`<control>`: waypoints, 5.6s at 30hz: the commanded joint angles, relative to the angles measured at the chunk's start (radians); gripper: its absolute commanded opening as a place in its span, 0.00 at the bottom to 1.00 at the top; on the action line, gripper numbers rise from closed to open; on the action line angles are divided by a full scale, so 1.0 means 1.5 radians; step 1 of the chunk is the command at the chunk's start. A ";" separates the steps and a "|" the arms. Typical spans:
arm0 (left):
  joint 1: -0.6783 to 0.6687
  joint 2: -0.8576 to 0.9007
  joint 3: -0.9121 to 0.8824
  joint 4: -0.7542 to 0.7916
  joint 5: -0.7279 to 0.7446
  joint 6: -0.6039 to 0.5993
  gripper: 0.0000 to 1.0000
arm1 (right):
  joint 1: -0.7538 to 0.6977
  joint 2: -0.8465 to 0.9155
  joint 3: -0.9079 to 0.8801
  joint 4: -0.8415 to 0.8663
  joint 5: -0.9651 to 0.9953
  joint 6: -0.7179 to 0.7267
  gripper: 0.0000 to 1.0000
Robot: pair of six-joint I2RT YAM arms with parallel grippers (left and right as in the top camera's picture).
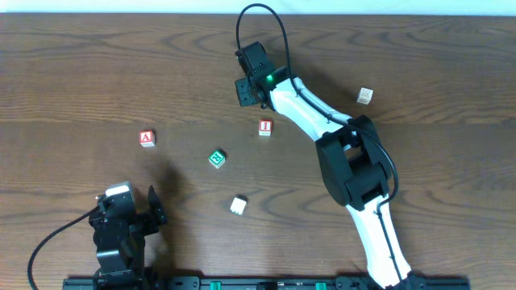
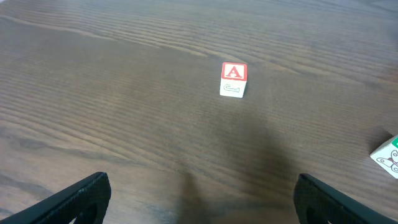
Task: Spell out Ai2
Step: 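Move the right gripper to the blue 2 block and grasp it, then carry the blue 2 block and lower it right of the I block, then open the right gripper and retract it up and right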
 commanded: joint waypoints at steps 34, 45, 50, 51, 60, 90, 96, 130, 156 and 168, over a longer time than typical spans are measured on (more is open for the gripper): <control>0.002 -0.003 -0.008 0.001 -0.006 0.007 0.95 | -0.022 -0.023 0.216 -0.196 0.076 -0.004 0.17; 0.002 -0.003 -0.008 0.001 -0.006 0.007 0.95 | -0.048 -0.182 0.267 -0.517 0.083 0.080 0.01; 0.002 -0.003 -0.008 0.001 -0.006 0.007 0.95 | -0.040 -0.213 0.132 -0.463 0.082 0.094 0.01; 0.002 -0.003 -0.008 0.001 -0.006 0.007 0.95 | -0.040 -0.215 0.097 -0.437 0.067 0.094 0.01; 0.002 -0.003 -0.008 0.001 -0.006 0.007 0.95 | -0.076 -0.215 -0.180 -0.222 -0.085 0.118 0.01; 0.002 -0.003 -0.008 0.001 -0.006 0.008 0.96 | -0.028 -0.215 -0.221 -0.194 -0.016 0.136 0.07; 0.002 -0.003 -0.008 0.001 -0.006 0.007 0.95 | -0.028 -0.215 -0.232 -0.179 -0.016 0.140 0.08; 0.002 -0.003 -0.008 0.001 -0.006 0.007 0.95 | -0.020 -0.184 -0.233 -0.158 -0.015 0.140 0.26; 0.002 -0.003 -0.008 0.001 -0.006 0.007 0.95 | -0.041 -0.184 -0.233 -0.097 0.022 0.132 0.45; 0.002 -0.003 -0.008 0.001 -0.006 0.007 0.95 | -0.091 -0.211 -0.223 -0.133 0.022 0.120 0.01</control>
